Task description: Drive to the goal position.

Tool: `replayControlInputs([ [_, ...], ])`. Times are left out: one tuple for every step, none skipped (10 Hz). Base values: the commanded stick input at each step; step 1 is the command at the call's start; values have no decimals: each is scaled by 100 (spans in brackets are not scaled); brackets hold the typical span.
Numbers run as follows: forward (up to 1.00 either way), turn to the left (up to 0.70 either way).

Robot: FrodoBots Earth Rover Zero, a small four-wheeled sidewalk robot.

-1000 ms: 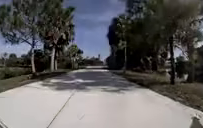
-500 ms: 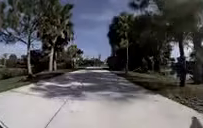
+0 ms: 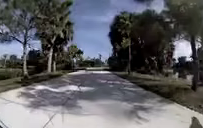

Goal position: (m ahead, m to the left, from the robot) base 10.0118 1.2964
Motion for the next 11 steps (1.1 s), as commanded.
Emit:
replayControlInputs([
  [85, 0],
  [85, 0],
  [85, 0],
  [85, 0],
  [85, 0],
  [85, 0],
  [85, 0],
  [85, 0],
  [85, 0],
  [85, 0],
  [85, 0],
])
